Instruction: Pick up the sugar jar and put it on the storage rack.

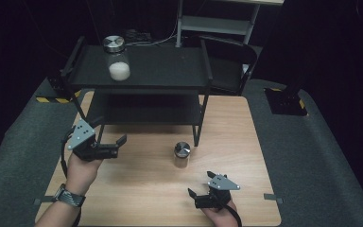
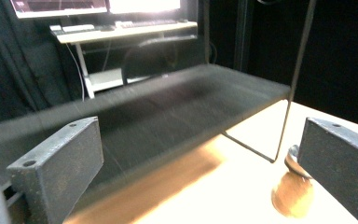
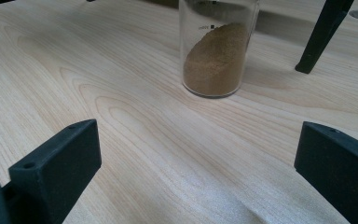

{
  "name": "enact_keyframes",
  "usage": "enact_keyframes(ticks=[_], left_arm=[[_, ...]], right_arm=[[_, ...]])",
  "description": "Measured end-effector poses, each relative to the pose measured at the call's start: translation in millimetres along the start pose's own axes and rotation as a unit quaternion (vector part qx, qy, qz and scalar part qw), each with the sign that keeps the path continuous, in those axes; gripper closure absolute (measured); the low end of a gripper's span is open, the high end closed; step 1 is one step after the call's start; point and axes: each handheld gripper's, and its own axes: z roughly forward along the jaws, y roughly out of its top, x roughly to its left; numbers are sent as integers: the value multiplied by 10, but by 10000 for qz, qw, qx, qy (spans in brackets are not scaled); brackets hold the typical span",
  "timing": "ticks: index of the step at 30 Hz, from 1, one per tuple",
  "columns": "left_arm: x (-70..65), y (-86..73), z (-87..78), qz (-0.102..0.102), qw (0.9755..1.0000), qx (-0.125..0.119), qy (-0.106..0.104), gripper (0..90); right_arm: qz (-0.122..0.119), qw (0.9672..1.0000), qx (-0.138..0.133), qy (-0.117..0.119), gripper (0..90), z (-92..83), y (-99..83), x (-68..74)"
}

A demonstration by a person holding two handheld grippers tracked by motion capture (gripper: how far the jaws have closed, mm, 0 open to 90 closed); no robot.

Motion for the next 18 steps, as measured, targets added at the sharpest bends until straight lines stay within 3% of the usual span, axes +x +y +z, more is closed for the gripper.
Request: enact_keyframes(ticks=[12,18], left_arm=[[-146,-600,-88,-162,9988,463,-42,3],[-214,-839,-102,-106,9970,768,-89,3]], right_arm=[[-25,10000,10,-13,0,1,4,9],[-36,10000,1,-37,0,-1,0,18]])
